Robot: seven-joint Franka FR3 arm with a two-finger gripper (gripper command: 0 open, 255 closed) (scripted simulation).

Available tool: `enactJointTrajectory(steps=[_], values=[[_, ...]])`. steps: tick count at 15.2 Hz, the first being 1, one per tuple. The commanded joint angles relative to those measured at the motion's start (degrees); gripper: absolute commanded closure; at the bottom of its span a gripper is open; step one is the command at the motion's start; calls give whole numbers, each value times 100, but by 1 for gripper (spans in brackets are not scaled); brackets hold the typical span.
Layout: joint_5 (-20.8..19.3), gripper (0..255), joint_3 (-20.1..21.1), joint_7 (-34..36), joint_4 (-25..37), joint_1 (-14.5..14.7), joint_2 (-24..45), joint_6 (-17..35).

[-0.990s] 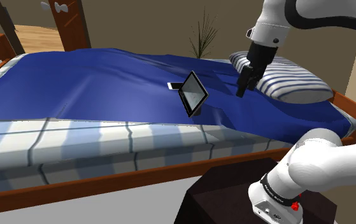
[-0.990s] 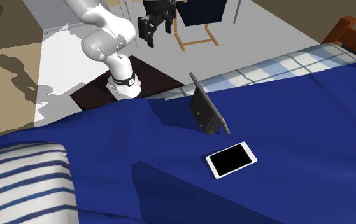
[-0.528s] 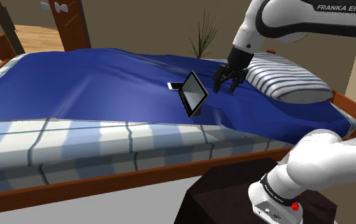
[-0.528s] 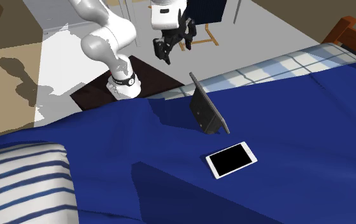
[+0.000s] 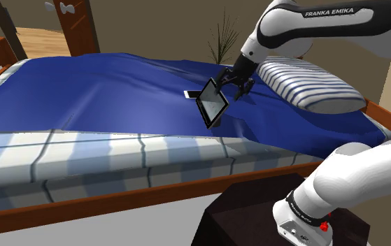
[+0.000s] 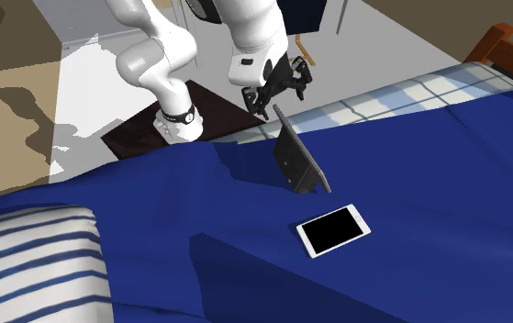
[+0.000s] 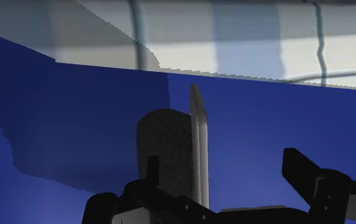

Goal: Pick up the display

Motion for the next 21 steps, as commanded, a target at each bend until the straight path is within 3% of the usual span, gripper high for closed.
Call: enactJointTrajectory(steps=[1,8,9,18,21], values=[[70,0,-2,-20,-124,-1,77,231],[168,0,5,-176,-448,31,202,661],[166,255,2,-178,-441,29,205,656],[169,255,5,-176,-448,30,202,661],[113,255,2,-90,-278,12,129,429]])
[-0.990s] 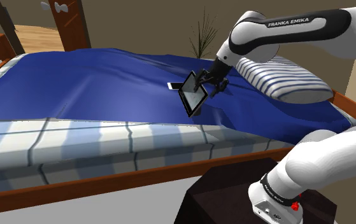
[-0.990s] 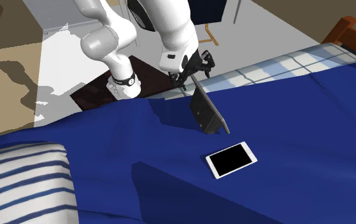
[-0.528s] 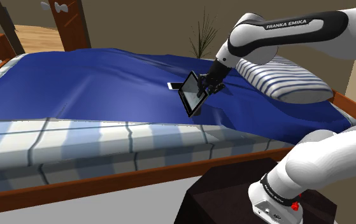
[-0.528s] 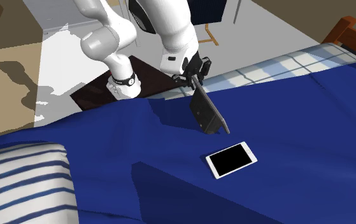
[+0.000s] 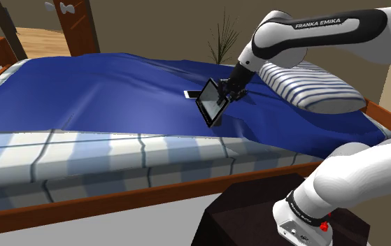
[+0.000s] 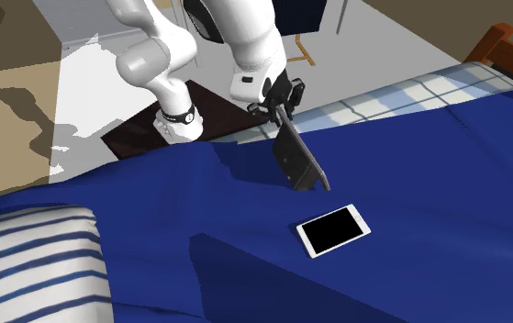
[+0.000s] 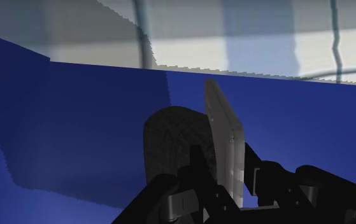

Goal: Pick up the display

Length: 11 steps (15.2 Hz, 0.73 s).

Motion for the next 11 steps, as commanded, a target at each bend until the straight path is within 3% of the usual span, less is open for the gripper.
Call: enactJointTrajectory(steps=[1,11], values=[[-33,255,-2,54,120,-10,-38,-147],[-174,255,-24,310,769,-48,-172,-897]])
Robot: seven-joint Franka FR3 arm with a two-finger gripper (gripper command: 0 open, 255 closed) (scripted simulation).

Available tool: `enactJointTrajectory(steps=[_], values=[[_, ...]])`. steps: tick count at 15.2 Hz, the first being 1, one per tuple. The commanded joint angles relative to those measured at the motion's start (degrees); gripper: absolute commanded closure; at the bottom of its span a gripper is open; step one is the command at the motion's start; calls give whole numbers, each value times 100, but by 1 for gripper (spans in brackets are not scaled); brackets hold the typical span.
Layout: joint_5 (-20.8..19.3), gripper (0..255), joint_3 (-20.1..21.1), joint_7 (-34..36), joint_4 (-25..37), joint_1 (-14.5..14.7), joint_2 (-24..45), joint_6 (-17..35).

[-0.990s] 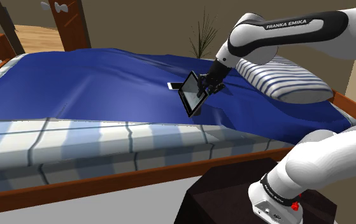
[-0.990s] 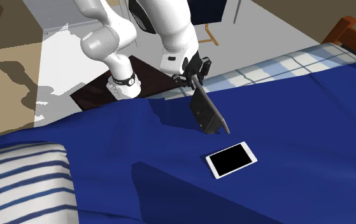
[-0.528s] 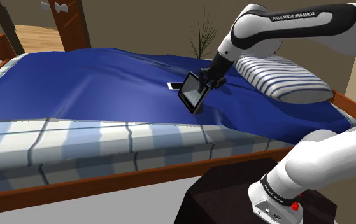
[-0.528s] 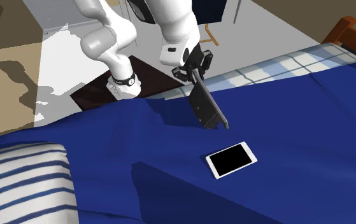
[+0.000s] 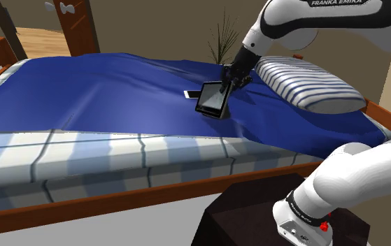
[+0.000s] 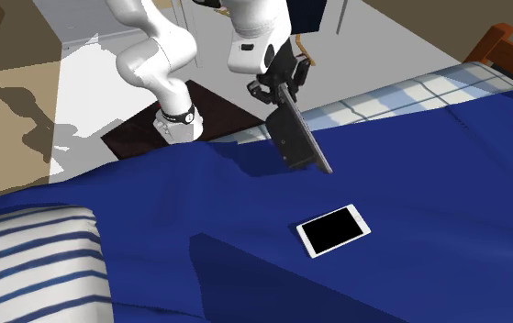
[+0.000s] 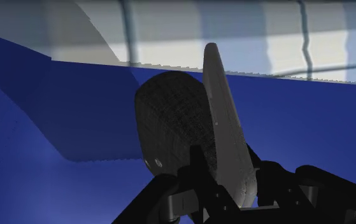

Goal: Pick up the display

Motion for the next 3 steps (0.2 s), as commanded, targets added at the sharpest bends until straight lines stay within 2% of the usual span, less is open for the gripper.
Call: enactJointTrajectory(steps=[1,3], values=[[-30,255,-23,32,153,-14,-24,-166],[-32,255,-23,35,163,-14,-25,-177]])
